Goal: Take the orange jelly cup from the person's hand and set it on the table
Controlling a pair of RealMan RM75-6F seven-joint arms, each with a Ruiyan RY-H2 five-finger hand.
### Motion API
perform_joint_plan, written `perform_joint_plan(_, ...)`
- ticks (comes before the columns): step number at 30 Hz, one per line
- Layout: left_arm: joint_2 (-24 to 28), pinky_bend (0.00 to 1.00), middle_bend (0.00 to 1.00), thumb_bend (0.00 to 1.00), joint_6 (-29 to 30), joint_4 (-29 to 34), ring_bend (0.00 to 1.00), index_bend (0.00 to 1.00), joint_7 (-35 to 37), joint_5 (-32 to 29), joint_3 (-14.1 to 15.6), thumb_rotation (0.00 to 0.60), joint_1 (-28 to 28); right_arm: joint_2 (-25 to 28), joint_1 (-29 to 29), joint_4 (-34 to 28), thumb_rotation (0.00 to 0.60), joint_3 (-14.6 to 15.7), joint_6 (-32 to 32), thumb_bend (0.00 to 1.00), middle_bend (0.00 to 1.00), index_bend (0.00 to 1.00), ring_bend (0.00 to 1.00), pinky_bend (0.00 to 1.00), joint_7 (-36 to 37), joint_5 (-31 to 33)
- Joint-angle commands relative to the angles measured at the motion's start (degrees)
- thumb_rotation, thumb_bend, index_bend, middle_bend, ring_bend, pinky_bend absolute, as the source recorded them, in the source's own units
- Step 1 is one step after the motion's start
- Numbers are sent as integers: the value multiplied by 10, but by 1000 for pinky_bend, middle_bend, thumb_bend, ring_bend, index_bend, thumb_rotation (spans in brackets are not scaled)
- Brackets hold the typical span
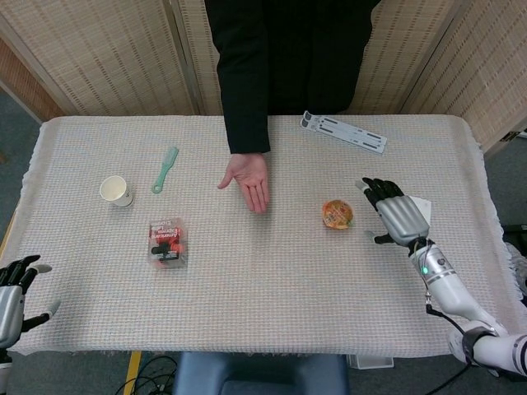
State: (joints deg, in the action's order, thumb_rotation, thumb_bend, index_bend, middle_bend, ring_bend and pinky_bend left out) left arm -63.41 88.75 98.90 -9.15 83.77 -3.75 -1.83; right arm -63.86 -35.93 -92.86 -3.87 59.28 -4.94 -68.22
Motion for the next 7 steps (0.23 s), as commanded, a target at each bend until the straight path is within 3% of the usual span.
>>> perform_joint_plan(1, -2, 239, 228, 220, -1, 0, 201, 348, -1, 1, -1, 600, -2, 43, 62, -45, 600, 26, 71, 270, 0, 0, 0, 46, -3, -32)
perform_joint_plan(7, -7, 239, 228, 220, -7, 0, 201, 348, -5, -1, -2, 600, -6, 56, 149, -63, 600, 48, 176, 276, 0, 0, 0, 46, 17, -68)
